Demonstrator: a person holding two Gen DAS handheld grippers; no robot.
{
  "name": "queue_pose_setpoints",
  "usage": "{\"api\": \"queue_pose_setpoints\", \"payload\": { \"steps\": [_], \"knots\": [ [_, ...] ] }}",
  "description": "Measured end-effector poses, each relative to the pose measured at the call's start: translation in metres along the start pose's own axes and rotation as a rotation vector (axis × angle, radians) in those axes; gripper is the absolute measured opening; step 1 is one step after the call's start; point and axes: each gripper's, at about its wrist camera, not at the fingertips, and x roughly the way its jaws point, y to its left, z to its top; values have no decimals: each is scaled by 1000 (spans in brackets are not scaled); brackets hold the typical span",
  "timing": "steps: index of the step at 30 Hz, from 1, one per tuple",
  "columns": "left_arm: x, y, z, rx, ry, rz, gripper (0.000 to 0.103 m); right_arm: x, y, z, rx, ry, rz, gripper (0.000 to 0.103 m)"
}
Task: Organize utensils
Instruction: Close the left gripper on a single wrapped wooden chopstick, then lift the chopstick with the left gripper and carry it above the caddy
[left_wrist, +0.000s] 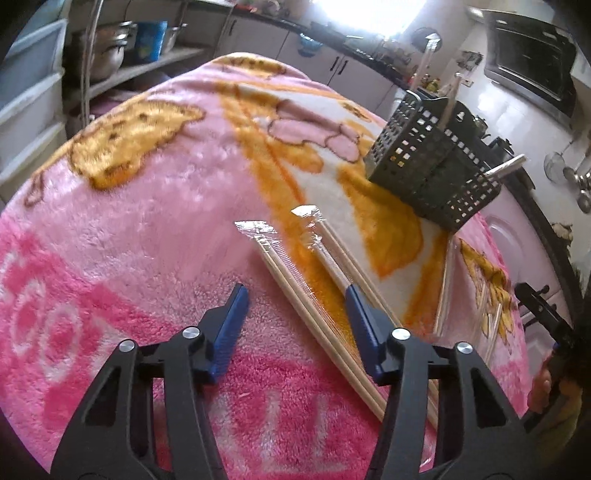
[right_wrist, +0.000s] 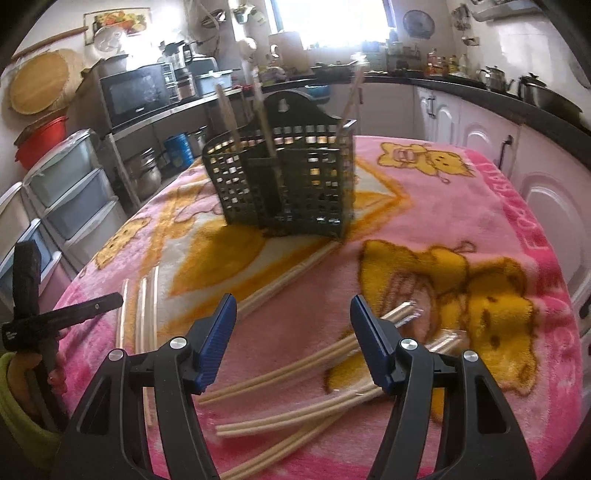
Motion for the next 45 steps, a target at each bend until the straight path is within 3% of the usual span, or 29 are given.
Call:
{"api": "queue_pose_setpoints", "payload": {
  "steps": [8,10,12,16,24,26,28,29,30,34,45],
  "knots": [
    [18,-13,11,55,-14,86,44,-10,-45,-7,85,10,-73,62],
    [20,-13,13,52,-18,103,39,-8,-52,-10,100,27,-88,62],
    [21,-9,16,35,-22,123,18,-2,-62,-11,130,53,-81,61],
    [21,0,20,4,-25,117,10,12,-68,-8,143,89,-75,59],
    [19,-1,22,-1,-33,102,7,53,-79,0,172,200,-131,55],
    [20,-1,24,-2,-37,95,6,62,-84,0,201,215,-121,52],
    [19,-2,25,0,-41,90,6,65,-85,2,198,214,-144,36],
    [19,-2,26,-1,-43,87,5,65,-85,3,202,211,-139,20],
    [19,-3,27,-1,-44,86,5,66,-86,4,209,209,-123,11],
    [18,-5,31,2,-50,71,4,66,-86,12,226,174,-89,8],
    [-1,-7,48,-2,-92,4,1,40,-46,37,99,37,-16,5]
  ]
}}
